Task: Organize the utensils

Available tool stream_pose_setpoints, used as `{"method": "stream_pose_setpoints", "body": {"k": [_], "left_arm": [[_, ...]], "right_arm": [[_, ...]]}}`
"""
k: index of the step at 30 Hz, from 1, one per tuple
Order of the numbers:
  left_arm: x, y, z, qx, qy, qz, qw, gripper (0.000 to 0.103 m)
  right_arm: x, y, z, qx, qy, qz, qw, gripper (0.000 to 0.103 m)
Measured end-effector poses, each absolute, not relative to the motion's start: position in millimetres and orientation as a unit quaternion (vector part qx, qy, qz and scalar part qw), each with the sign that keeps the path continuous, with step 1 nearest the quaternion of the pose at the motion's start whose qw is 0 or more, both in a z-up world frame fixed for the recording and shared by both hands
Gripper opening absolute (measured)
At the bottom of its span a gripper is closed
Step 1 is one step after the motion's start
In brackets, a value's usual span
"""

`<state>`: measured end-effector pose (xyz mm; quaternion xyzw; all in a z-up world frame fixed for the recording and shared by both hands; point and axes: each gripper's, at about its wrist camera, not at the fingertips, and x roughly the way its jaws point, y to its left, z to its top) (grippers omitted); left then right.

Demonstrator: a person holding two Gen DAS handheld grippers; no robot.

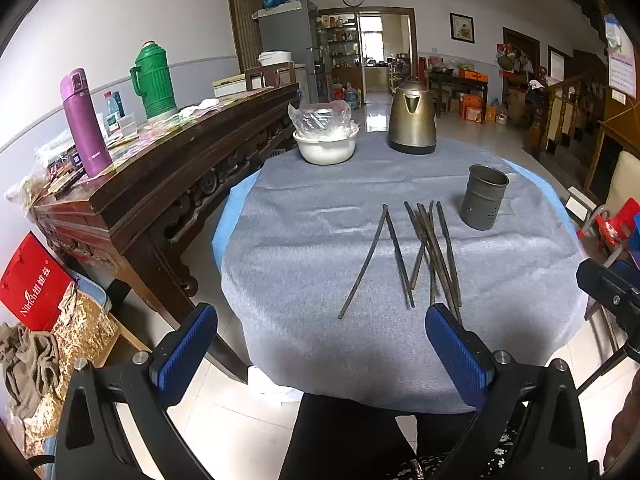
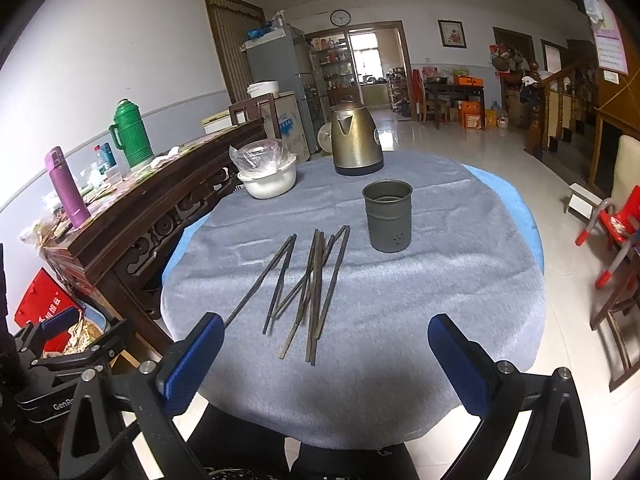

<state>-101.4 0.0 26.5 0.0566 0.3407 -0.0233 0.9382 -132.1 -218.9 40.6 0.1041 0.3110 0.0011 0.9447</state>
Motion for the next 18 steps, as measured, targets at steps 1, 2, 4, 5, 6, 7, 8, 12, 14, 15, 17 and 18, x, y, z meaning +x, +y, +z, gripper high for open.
{"method": "stream_pose_setpoints", "body": {"k": [1, 2, 4, 5, 6, 7, 8, 12, 14, 15, 17, 18], "left_arm": [[-101, 1, 27, 0.056, 0.34, -0.023, 0.938, 0.103], [-101, 1, 26, 0.056, 0.34, -0.023, 0.938, 0.103], [-101, 2, 26, 0.055, 0.34, -0.023, 0.939, 0.103], [-101, 2, 26, 0.055, 0.34, -0.022, 0.939, 0.103], [-100, 3, 26, 0.055, 0.34, -0.022, 0.939, 0.103], [-100, 3, 26, 0.055, 0.34, -0.022, 0.938, 0.103], [-99, 3, 26, 0.055, 0.341, -0.022, 0.938, 0.103], [-88, 9, 24, 0.05, 0.347, -0.023, 0.936, 0.103], [-77, 14, 22, 0.041, 0.356, -0.027, 0.933, 0.103], [-72, 16, 21, 0.038, 0.359, -0.028, 0.932, 0.103], [-58, 21, 19, 0.031, 0.366, -0.03, 0.93, 0.103], [-51, 23, 17, 0.028, 0.37, -0.033, 0.928, 0.103]], "right_arm": [[-132, -218, 41, 0.102, 0.311, 0.001, 0.945, 0.103], [-132, -216, 41, 0.1, 0.31, 0.001, 0.945, 0.103], [-131, -215, 42, 0.099, 0.309, 0.002, 0.946, 0.103], [-131, -215, 42, 0.099, 0.308, 0.002, 0.946, 0.103], [-130, -214, 43, 0.1, 0.308, 0.002, 0.946, 0.103], [-128, -215, 43, 0.101, 0.308, 0.002, 0.946, 0.103], [-126, -215, 43, 0.101, 0.308, 0.002, 0.946, 0.103], [-111, -214, 44, 0.105, 0.312, 0.01, 0.944, 0.103], [-99, -214, 43, 0.107, 0.316, 0.011, 0.943, 0.101], [-89, -215, 42, 0.11, 0.32, 0.013, 0.941, 0.098], [-75, -215, 39, 0.115, 0.328, 0.02, 0.937, 0.093], [-64, -216, 38, 0.117, 0.335, 0.024, 0.935, 0.089]]}}
